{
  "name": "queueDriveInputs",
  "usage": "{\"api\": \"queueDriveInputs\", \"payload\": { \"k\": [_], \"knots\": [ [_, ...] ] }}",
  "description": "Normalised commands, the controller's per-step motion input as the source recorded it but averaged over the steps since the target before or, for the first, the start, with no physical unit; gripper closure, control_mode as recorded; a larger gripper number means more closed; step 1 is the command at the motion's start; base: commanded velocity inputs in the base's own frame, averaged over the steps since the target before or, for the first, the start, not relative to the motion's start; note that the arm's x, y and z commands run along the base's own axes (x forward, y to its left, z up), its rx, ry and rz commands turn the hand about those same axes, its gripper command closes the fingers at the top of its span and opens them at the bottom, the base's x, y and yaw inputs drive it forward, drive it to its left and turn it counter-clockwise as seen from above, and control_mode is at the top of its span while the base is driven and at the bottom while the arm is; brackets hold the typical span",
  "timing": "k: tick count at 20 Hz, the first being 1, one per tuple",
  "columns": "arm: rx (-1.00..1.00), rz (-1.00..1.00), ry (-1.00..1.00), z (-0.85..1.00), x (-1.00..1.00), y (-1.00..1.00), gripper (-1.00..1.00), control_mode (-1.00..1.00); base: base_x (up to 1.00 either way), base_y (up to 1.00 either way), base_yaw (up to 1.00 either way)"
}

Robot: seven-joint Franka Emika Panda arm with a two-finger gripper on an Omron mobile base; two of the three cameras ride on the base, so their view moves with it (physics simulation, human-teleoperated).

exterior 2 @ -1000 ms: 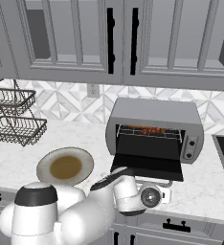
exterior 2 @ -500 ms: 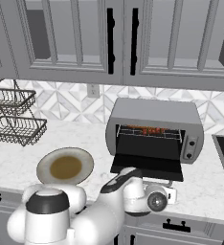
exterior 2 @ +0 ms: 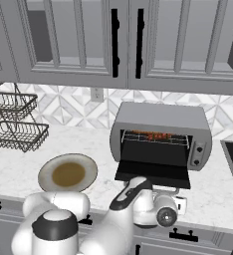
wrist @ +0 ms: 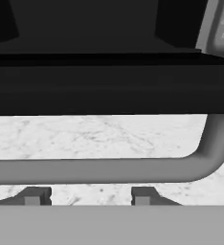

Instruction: Pick up the kebab skewer and baguette bread, and place them inside the toaster oven. Close the toaster oven door and start by setting the timer.

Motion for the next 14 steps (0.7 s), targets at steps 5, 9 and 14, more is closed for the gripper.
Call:
{"api": "queueDriveInputs", "payload": {
  "k": [5, 9, 14],
  "knots": [
    [0.0, 0.0, -0.06, -0.09, 0.15, 0.17, -1.0, -1.0, 0.0, 0.0, 0.0],
    [0.0, 0.0, -0.06, 0.01, 0.19, 0.16, -1.0, -1.0, 0.0, 0.0, 0.0],
    [0.0, 0.0, -0.05, 0.16, 0.28, 0.12, -1.0, -1.0, 0.0, 0.0, 0.0]
  ]
}}
